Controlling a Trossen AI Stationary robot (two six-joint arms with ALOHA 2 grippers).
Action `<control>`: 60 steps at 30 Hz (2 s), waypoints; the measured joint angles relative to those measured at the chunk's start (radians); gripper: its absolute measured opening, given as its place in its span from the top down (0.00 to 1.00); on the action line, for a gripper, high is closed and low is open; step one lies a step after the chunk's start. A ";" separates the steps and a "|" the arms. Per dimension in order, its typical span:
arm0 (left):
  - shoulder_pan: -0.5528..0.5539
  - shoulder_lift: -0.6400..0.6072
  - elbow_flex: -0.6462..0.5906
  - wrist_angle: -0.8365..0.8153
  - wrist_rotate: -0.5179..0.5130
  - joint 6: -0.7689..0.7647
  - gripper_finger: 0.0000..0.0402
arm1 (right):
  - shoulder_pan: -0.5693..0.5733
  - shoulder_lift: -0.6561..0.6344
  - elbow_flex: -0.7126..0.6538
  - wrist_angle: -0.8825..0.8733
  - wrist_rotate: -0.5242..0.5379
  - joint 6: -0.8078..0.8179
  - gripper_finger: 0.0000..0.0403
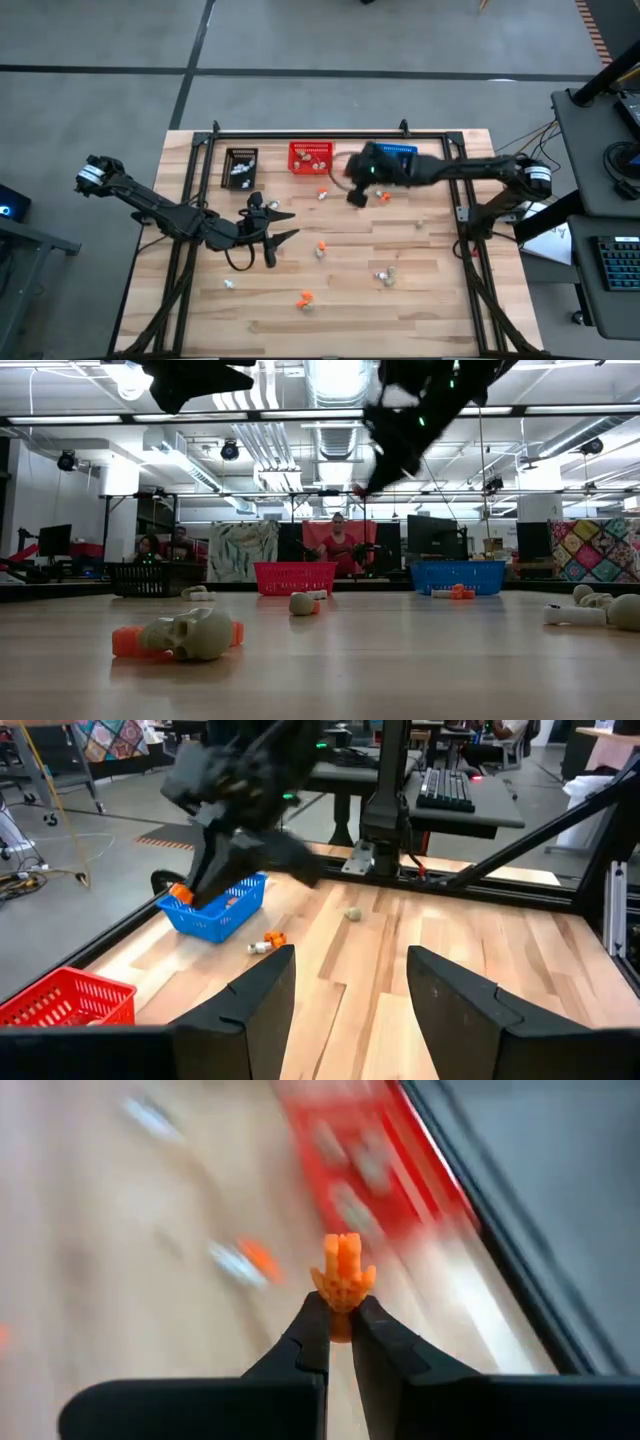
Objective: Sort Halloween decoration
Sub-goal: Put the orange skeleton toy into the blue bin, then put the white skeleton toy into the black bin
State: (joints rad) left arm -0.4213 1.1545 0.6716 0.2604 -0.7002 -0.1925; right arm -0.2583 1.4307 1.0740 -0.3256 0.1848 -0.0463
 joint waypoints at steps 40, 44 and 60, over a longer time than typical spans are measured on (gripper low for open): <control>0.001 0.007 0.000 -0.018 -0.051 0.005 0.56 | -0.497 0.140 0.000 -0.396 -0.080 0.168 0.80; 0.007 0.007 0.000 -0.018 -0.050 0.005 0.56 | -0.487 0.081 0.000 -0.396 -0.080 0.208 0.80; 0.087 0.079 0.000 -0.008 -0.050 -0.006 0.56 | -0.226 -0.141 0.000 -0.333 -0.089 0.344 0.80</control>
State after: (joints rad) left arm -0.3340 1.2335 0.6712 0.2523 -0.7506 -0.1986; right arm -0.4840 1.2896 1.0740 -0.6586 0.0958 0.2982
